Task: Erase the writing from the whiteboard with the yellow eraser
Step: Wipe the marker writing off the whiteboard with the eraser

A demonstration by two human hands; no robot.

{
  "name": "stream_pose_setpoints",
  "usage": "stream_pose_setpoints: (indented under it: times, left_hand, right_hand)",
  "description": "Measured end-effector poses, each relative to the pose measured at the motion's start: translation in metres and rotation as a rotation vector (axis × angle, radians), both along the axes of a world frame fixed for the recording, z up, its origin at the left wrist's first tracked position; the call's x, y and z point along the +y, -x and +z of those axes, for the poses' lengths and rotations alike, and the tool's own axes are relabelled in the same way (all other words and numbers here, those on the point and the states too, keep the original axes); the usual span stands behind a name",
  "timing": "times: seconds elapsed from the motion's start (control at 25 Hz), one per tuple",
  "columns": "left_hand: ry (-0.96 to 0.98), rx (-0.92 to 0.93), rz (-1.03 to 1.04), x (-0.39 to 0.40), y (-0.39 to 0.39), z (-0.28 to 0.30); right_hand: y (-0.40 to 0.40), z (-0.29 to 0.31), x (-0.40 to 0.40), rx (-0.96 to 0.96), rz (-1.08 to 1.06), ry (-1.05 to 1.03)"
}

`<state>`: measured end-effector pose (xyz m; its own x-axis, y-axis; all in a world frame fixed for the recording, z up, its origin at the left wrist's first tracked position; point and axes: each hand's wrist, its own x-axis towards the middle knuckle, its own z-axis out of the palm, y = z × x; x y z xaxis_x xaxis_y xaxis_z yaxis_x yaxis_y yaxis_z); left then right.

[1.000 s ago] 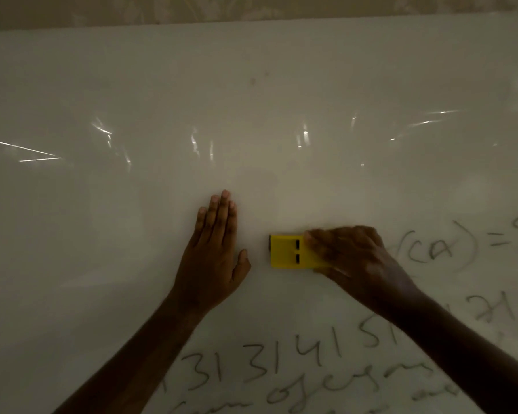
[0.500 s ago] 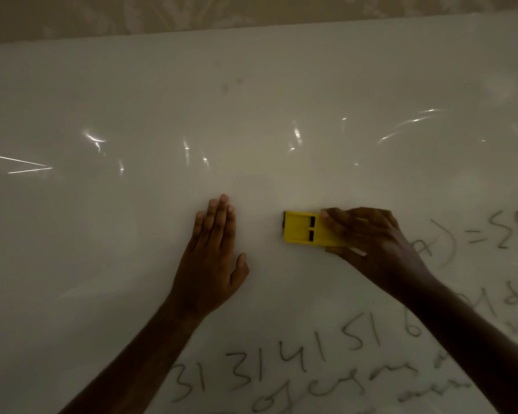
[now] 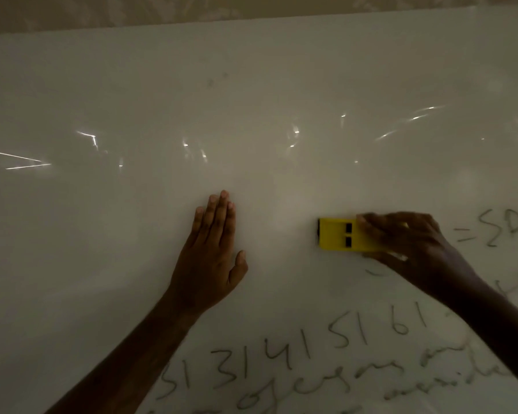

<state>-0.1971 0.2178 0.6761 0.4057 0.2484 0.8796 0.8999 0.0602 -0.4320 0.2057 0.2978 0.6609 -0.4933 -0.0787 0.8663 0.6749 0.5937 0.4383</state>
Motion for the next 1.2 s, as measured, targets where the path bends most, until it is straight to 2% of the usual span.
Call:
stream_pose_setpoints:
  times: [0.16, 0.32, 0.48, 0.56, 0.64, 0.76, 0.84, 1.04, 1.12, 1.2]
  left_hand:
    - [-0.006, 0.008, -0.01, 0.006, -0.016, 0.003]
    - [0.005, 0.012, -0.037, 0.01, -0.029, 0.003]
    - [0.019, 0.024, -0.044, 0.01, -0.032, 0.002]
    - [0.018, 0.026, -0.034, 0.011, -0.034, 0.002]
    - [0.019, 0.025, -0.03, 0.013, -0.04, 0.003]
    - [0.016, 0.026, -0.035, 0.018, -0.053, 0.006]
    - [0.018, 0.037, -0.053, 0.021, -0.063, 0.007]
    - [0.03, 0.041, -0.089, 0.028, -0.081, 0.004]
    - [0.031, 0.054, -0.086, 0.028, -0.083, 0.005]
    - [0.031, 0.067, -0.077, 0.029, -0.086, 0.006]
  right_hand:
    - [0.04, 0.022, 0.002, 0.141, 0.075, -0.001]
    - [0.05, -0.032, -0.004, -0.05, 0.079, -0.012]
    - [0.008, -0.063, -0.004, -0.145, 0.044, 0.006]
    - [-0.012, -0.054, 0.003, -0.084, 0.002, 0.014]
    - [-0.02, -0.03, 0.008, 0.062, -0.002, 0.027]
    - [-0.001, 0.005, 0.01, 0.232, 0.02, 0.062]
    - [0.015, -0.001, 0.008, 0.21, 0.034, 0.038]
    - [-0.003, -0.074, -0.001, -0.021, 0.029, -0.004]
    - [-0.024, -0.077, 0.003, -0.002, -0.015, 0.005]
    - [-0.036, -0.064, 0.011, 0.112, -0.053, 0.015]
